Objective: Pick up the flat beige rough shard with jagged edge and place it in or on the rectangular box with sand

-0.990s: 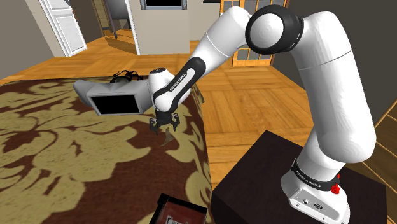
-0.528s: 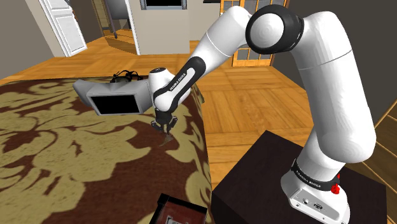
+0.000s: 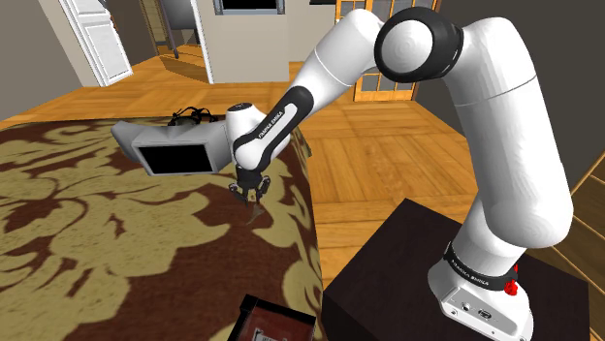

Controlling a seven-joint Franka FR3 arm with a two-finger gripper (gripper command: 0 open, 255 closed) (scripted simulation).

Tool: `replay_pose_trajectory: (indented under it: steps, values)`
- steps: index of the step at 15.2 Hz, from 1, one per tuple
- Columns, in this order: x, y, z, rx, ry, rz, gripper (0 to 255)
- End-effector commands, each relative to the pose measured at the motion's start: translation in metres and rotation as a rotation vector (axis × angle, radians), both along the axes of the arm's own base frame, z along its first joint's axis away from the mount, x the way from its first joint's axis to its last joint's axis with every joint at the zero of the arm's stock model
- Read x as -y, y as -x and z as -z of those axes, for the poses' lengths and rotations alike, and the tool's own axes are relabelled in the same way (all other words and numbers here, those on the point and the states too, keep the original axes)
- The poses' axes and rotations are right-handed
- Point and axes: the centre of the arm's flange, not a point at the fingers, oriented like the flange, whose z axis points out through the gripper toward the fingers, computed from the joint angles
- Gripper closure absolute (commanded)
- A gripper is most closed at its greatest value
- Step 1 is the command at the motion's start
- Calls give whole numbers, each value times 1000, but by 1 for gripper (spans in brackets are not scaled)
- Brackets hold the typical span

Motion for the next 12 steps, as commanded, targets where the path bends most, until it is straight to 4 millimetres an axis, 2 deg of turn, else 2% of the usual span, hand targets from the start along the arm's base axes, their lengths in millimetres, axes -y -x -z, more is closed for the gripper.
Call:
replay_pose_trajectory:
  steps: [1, 5, 12]
  values:
    - [-5, 9, -6, -14, 1, 159, 0]
    - [-35, 31, -33, -60, 3, 765, 0]
    - [-36, 32, 4, -60, 3, 765, 0]
